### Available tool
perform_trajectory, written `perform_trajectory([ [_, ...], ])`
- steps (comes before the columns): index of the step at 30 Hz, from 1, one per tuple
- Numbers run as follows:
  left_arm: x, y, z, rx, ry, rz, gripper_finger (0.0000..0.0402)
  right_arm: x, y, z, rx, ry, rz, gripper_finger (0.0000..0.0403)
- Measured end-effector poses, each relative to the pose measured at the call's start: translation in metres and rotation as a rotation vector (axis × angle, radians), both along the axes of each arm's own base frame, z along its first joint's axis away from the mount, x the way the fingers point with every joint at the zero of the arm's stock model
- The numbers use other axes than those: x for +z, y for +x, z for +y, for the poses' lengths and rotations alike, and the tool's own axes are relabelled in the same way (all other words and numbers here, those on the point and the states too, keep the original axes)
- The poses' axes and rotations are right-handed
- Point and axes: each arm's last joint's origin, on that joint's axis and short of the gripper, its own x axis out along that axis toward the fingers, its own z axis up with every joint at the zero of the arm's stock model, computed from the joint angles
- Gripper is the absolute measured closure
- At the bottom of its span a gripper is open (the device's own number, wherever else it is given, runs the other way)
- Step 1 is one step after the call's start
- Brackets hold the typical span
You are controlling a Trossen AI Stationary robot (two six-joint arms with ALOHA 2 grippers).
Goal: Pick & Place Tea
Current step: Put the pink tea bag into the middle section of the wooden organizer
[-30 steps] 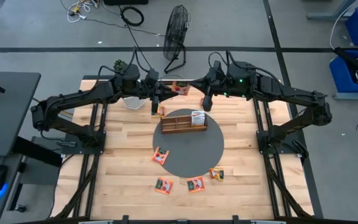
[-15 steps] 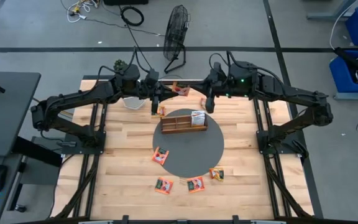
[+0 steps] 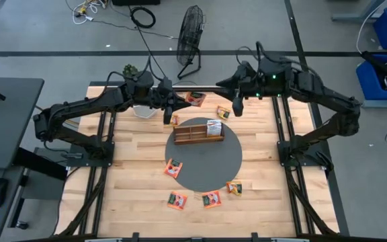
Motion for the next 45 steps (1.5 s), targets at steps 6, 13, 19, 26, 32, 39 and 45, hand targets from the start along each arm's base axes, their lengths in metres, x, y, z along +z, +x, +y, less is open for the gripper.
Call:
perform_trajectory([
  [6,-0.001,0.000,0.000,0.008,0.009,0.010,0.0391,0.013,0.015,-0.010,0.086,0.082,0.076,0.0209],
  [13,-0.001,0.000,0.000,0.008,0.009,0.014,0.0391,0.011,0.047,-0.027,0.141,0.080,0.215,0.0204],
  [19,-0.001,0.000,0.000,0.008,0.009,0.016,0.0391,-0.001,0.070,-0.036,0.172,0.043,0.306,0.0204],
  [26,-0.003,-0.001,0.000,0.008,0.000,0.036,0.0391,-0.011,0.078,-0.037,0.203,0.046,0.348,0.0211],
  [32,-0.004,-0.001,0.000,0.008,-0.001,0.042,0.0389,-0.010,0.079,-0.037,0.207,0.044,0.332,0.0267],
  [39,-0.004,-0.001,0.000,0.007,-0.001,0.041,0.0391,-0.016,0.083,-0.038,0.215,0.047,0.364,0.0362],
  [45,-0.004,-0.001,0.000,0.008,-0.004,0.041,0.0387,-0.018,0.083,-0.039,0.234,0.017,0.379,0.0398],
])
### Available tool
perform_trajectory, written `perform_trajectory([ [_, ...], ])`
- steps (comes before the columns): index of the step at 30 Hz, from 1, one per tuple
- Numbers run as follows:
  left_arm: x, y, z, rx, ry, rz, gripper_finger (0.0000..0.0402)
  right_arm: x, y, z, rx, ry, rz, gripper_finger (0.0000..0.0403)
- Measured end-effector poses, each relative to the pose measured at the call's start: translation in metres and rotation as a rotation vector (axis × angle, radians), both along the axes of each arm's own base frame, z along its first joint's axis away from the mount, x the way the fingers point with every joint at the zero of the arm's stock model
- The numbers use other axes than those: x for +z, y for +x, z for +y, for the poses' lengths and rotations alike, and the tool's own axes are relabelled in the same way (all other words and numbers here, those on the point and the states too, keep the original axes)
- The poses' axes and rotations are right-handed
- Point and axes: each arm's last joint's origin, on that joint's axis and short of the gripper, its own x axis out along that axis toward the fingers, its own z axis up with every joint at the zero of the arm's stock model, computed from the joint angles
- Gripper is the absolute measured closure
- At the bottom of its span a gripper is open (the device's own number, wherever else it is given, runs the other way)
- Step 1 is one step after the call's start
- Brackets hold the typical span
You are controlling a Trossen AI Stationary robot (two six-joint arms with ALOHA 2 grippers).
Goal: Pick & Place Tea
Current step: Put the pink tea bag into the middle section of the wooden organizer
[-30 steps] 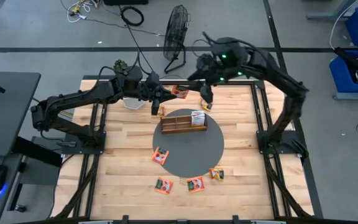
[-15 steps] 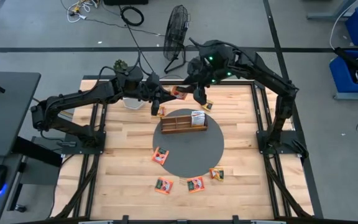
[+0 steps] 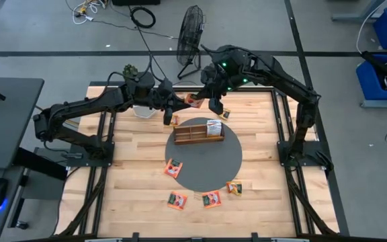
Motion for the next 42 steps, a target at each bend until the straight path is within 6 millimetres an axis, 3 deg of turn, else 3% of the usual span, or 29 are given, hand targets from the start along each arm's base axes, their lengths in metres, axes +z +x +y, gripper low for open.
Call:
perform_trajectory([
  [10,0.003,-0.006,0.007,0.059,0.013,-0.003,0.0333,0.007,-0.016,0.002,-0.037,-0.059,0.035,0.0402],
  [17,0.009,-0.030,0.016,0.107,0.008,0.042,0.0299,0.009,-0.019,0.003,-0.035,-0.073,0.038,0.0402],
  [24,0.022,-0.054,0.020,0.162,0.018,0.018,0.0298,-0.003,-0.009,0.000,-0.014,-0.097,0.082,0.0403],
  [30,0.031,-0.070,0.019,0.188,0.026,-0.001,0.0298,-0.035,0.007,-0.005,0.027,-0.126,0.181,0.0403],
  [42,0.037,-0.079,0.014,0.195,0.027,-0.016,0.0298,-0.128,0.034,-0.010,0.118,-0.142,0.326,0.0403],
])
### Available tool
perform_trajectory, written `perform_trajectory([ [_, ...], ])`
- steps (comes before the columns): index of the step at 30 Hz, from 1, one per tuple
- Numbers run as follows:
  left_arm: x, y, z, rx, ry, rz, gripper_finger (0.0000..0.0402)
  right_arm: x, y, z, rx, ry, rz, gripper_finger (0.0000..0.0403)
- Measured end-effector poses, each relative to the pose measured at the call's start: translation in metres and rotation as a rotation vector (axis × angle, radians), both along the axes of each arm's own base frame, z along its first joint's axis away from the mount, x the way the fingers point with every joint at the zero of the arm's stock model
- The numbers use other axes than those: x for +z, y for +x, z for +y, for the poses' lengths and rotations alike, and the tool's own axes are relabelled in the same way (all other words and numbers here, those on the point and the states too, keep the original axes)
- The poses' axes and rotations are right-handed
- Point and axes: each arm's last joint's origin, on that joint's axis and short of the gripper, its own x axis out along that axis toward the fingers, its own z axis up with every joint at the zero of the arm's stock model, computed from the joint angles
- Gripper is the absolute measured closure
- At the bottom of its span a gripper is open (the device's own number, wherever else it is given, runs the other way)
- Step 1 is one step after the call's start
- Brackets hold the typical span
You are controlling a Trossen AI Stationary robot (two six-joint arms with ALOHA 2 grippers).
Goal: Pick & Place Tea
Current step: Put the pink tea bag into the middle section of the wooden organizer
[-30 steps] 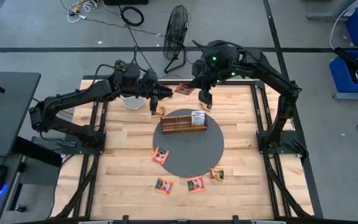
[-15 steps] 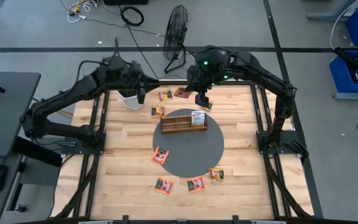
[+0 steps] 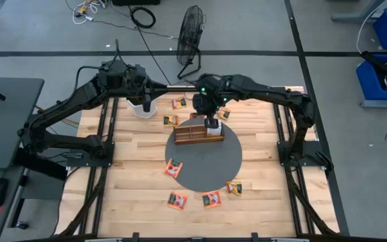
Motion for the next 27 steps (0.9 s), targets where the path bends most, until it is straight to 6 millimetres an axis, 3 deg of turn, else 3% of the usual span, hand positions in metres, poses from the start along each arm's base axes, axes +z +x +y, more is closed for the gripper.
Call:
perform_trajectory([
  [10,0.000,0.000,0.000,0.000,-0.002,0.000,0.0298,-0.048,0.010,0.006,0.091,-0.044,-0.010,0.0403],
  [17,0.000,0.000,0.000,-0.001,-0.002,0.001,0.0298,-0.077,0.005,0.010,0.075,-0.011,0.055,0.0403],
  [27,0.000,0.000,0.000,-0.001,0.003,0.003,0.0298,-0.098,0.005,0.009,0.046,-0.004,0.023,0.0403],
])
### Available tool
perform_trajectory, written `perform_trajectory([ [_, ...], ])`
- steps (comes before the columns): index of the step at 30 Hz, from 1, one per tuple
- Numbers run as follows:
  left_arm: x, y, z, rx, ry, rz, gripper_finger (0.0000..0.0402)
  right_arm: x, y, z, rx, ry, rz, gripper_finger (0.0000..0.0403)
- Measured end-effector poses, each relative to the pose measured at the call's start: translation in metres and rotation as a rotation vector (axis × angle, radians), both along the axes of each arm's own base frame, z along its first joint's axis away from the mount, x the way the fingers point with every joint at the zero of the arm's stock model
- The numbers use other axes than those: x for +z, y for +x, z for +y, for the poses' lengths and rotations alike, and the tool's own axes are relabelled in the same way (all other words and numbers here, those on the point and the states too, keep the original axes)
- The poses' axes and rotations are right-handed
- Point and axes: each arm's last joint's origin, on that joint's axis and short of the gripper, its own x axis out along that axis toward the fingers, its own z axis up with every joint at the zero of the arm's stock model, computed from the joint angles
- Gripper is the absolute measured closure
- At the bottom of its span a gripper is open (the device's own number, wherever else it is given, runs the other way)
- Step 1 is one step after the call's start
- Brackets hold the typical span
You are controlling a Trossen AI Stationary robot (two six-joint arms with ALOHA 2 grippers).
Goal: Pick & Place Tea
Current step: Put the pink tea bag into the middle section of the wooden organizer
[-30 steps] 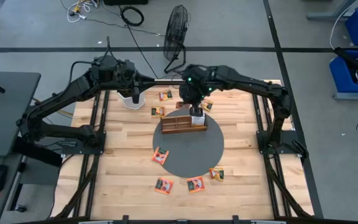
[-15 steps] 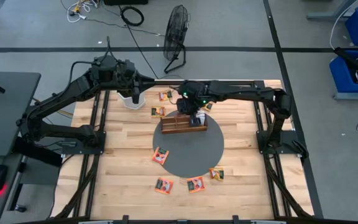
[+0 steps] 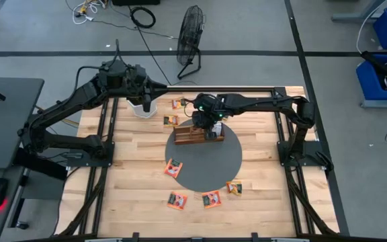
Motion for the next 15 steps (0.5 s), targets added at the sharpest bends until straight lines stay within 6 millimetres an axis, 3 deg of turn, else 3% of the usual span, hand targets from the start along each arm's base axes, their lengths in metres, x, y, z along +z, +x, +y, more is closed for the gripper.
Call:
perform_trajectory([
  [6,0.000,0.000,0.000,0.000,-0.001,0.002,0.0298,-0.011,-0.003,-0.001,-0.006,-0.011,0.020,0.0403],
  [15,-0.001,0.000,0.000,0.000,-0.002,0.005,0.0298,-0.011,-0.002,-0.003,-0.027,-0.055,0.003,0.0403],
])
